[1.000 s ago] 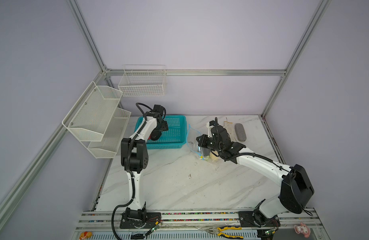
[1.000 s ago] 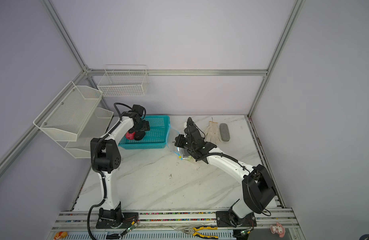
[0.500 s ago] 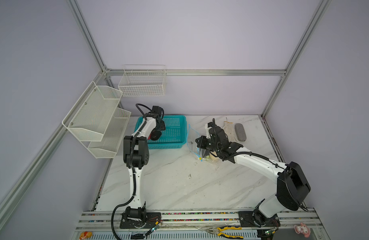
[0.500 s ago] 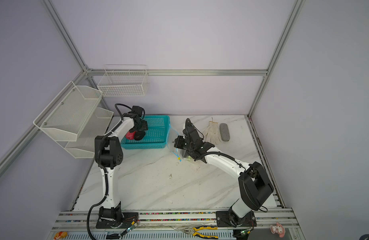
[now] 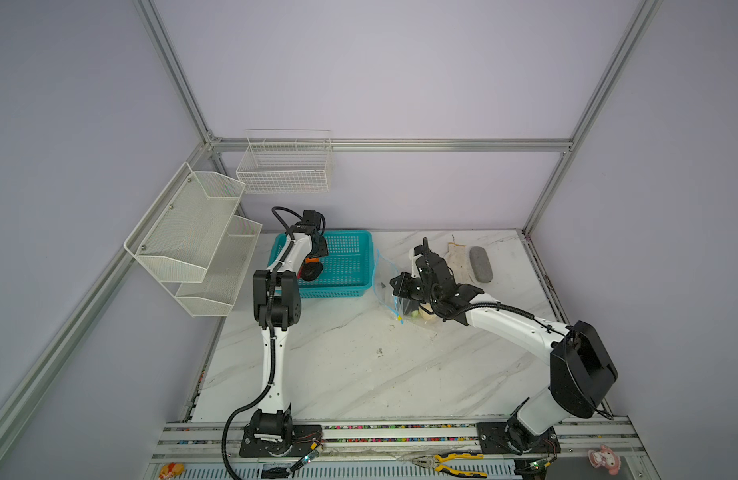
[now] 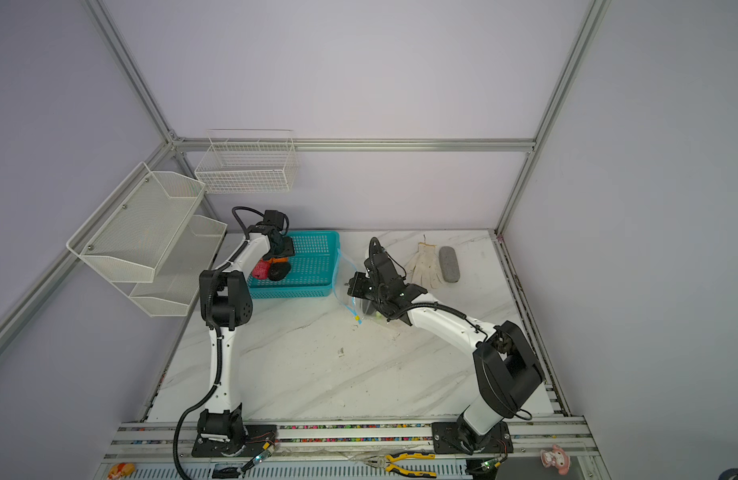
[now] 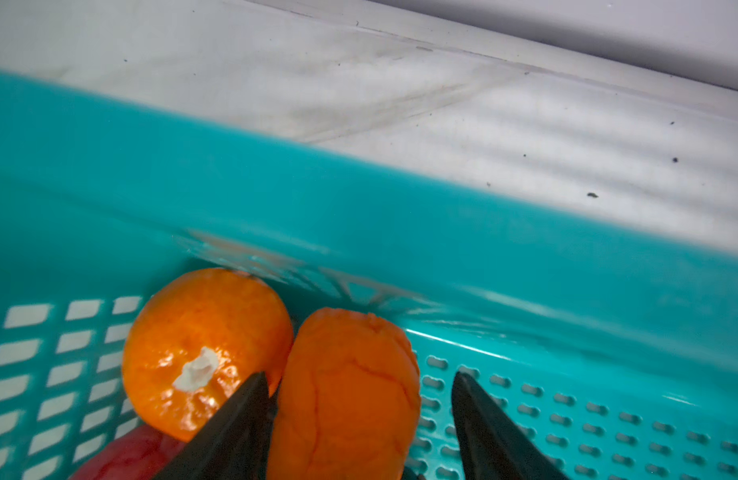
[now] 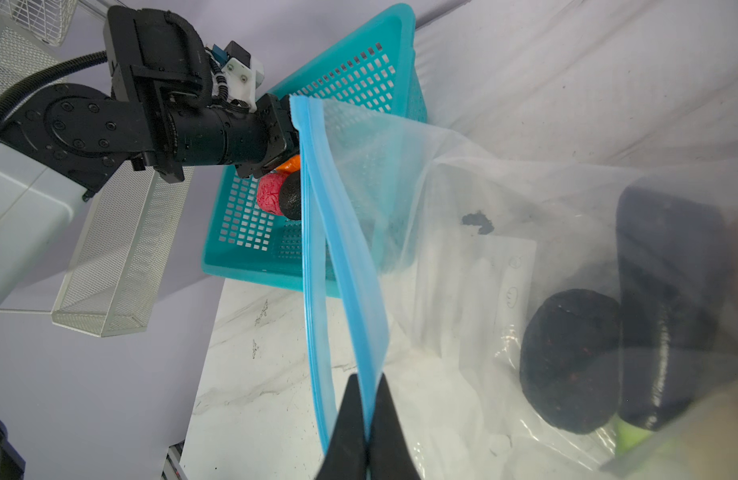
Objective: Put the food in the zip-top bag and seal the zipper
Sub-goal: 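Lower the left gripper onto the orange wrinkled fruit and close it, then lift the orange wrinkled fruit out of the basket with the left gripper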
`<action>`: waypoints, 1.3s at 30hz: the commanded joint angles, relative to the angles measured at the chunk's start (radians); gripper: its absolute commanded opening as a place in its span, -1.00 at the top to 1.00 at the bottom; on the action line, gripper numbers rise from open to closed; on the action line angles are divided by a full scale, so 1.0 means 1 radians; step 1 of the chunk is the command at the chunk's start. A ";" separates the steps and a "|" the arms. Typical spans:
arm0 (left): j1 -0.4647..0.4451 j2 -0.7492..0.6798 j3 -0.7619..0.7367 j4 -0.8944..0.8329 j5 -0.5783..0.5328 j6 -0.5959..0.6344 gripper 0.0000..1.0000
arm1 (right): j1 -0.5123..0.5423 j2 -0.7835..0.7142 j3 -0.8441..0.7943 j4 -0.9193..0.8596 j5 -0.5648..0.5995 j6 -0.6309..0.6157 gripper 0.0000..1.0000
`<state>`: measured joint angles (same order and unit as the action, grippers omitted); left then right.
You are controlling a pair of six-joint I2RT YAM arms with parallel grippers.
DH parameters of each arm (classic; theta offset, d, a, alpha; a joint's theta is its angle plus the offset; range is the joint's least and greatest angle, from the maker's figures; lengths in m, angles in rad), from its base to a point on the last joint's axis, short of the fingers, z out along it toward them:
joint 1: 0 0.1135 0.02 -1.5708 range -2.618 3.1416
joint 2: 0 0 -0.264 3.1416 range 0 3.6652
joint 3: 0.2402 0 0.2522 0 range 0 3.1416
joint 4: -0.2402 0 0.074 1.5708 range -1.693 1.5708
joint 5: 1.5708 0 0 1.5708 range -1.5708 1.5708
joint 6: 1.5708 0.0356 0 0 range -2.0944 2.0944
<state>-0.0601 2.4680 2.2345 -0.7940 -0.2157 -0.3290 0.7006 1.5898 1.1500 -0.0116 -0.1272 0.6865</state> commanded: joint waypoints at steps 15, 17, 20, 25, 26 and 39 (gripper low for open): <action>0.000 -0.024 0.052 0.027 0.010 -0.001 0.15 | 0.003 0.017 0.041 -0.023 0.026 0.009 1.00; 0.001 -0.049 0.026 0.027 0.049 -0.002 0.17 | 0.004 0.016 0.043 -0.022 0.026 0.007 1.00; -0.005 -0.099 -0.037 0.027 0.105 -0.042 0.21 | 0.004 0.019 0.046 -0.015 0.027 0.004 1.00; -0.041 -0.204 -0.169 0.029 0.113 -0.059 0.25 | 0.004 0.019 0.047 -0.003 0.023 -0.009 1.00; -0.044 -0.228 -0.198 0.031 0.116 -0.067 0.26 | 0.004 0.019 0.045 -0.001 0.021 -0.010 1.00; -0.109 -0.567 -0.566 0.098 0.219 -0.161 0.29 | 0.004 -0.003 0.033 0.012 0.021 -0.005 1.00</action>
<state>-0.1471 1.9930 1.7561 -0.7391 -0.0463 -0.4541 0.7006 1.5986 1.1679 -0.0185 -0.1165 0.6830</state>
